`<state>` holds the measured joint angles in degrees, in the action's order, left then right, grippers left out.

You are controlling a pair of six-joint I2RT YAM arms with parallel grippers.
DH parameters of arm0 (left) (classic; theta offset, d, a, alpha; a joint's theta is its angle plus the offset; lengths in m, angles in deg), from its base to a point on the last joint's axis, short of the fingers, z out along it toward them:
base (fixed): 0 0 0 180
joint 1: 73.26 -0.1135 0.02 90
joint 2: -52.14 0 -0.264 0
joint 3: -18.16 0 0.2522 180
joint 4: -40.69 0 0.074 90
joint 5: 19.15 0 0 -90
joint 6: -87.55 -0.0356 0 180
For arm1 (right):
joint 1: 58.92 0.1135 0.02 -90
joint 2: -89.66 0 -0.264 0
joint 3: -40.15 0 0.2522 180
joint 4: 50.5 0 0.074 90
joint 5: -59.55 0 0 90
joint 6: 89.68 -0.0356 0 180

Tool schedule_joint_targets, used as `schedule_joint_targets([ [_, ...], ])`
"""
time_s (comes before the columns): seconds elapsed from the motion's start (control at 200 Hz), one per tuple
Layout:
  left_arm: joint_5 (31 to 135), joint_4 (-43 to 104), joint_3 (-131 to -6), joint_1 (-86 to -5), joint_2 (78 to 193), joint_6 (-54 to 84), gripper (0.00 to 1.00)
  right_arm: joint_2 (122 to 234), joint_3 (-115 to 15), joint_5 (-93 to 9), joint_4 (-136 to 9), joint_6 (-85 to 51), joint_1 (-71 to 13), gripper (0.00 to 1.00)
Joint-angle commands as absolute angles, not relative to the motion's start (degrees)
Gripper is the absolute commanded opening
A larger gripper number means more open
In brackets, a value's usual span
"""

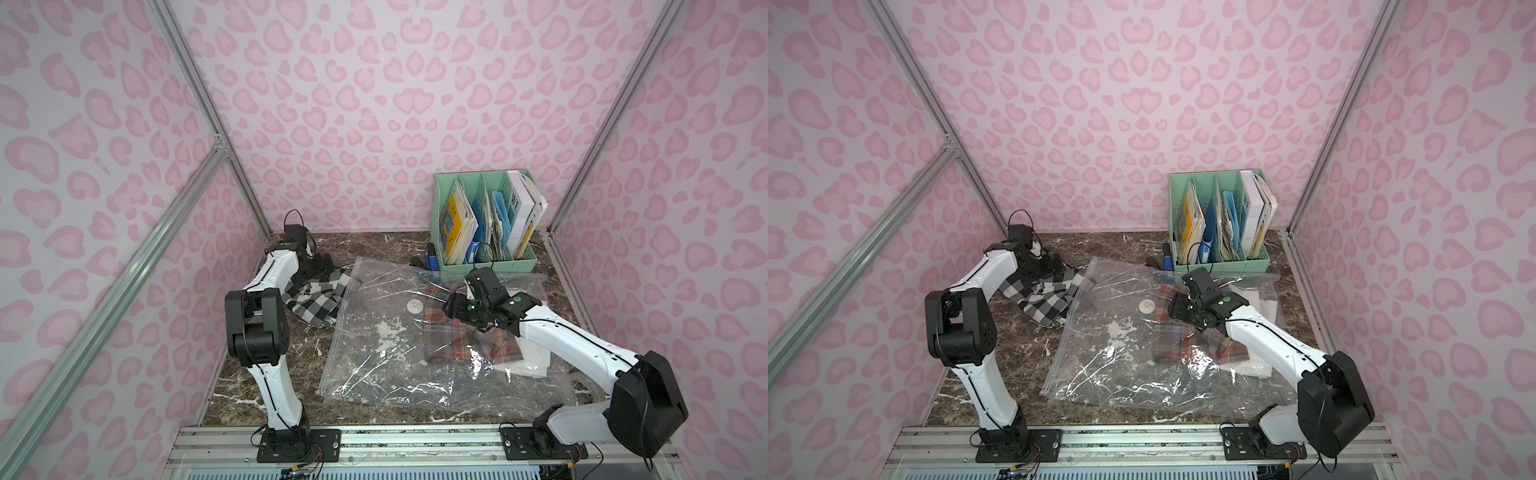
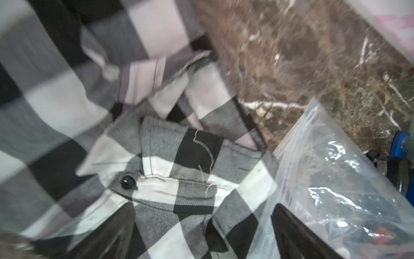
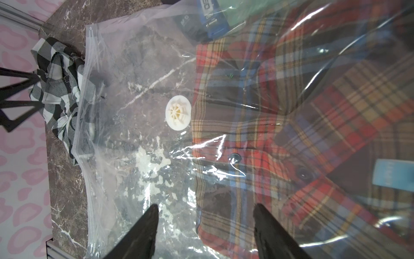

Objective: Take the shirt out of the vacuum bag
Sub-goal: Move the shirt to the corner of the board.

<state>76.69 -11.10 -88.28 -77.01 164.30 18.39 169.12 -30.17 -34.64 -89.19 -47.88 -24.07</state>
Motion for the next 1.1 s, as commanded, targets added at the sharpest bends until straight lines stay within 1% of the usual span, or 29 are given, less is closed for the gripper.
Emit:
schedule_joint_targets([
  [0.0, 63.23, -21.82, -92.61, -75.22, 165.37, 10.89, 0.98, 168.84, -30.63, -34.82, -88.87, -47.26, -24.11, 0.68],
  [0.15, 49.48, -23.17, -92.67, -70.54, 168.17, 0.47, 0.98, 169.19, -30.92, -35.58, -89.3, -46.38, -24.19, 0.68],
  [0.215, 49.28, -22.18, -91.34, -69.84, 168.46, -0.84, 0.98, 169.66, -31.32, -35.94, -89.43, -45.71, -24.21, 0.68],
  [0.28, 45.97, -21.17, -90.7, -68.24, 169.44, -2.61, 0.98, 170.23, -31.96, -36.31, -89.84, -45.18, -24.16, 0.68],
  [0.465, 41.59, -21.77, -91.7, -67.66, 176.1, -1.6, 0.97, 171.92, -34.33, -36.87, -91.04, -43.29, -24.29, 0.68],
  [0.67, 44.95, -19.24, -91.79, -67.96, 182.13, -0.66, 0.97, 171.16, -33.75, -37.14, -91.33, -43.08, -24.65, 0.68],
  [0.75, 50.19, -19.19, -93.97, -70.41, 184.65, 1.66, 0.96, 170.58, -33.11, -37.2, -91.35, -43.36, -24.73, 0.68],
  [0.82, 52.3, -20.34, -97.16, -73.05, 186.17, 4.55, 0.98, 169.93, -32.49, -37.21, -91.37, -43.7, -24.75, 0.68],
  [0.94, 54.81, -20.58, -103.62, -74.59, 188.08, 5.25, 0.98, 169.2, -31.43, -37.09, -91.25, -44.45, -24.73, 0.68],
  [1.095, 60.98, -25.45, -116.81, -73.68, 195.54, 6.78, 0.98, 169.38, -30.62, -37.48, -90.46, -45.38, -24.67, 0.68],
])
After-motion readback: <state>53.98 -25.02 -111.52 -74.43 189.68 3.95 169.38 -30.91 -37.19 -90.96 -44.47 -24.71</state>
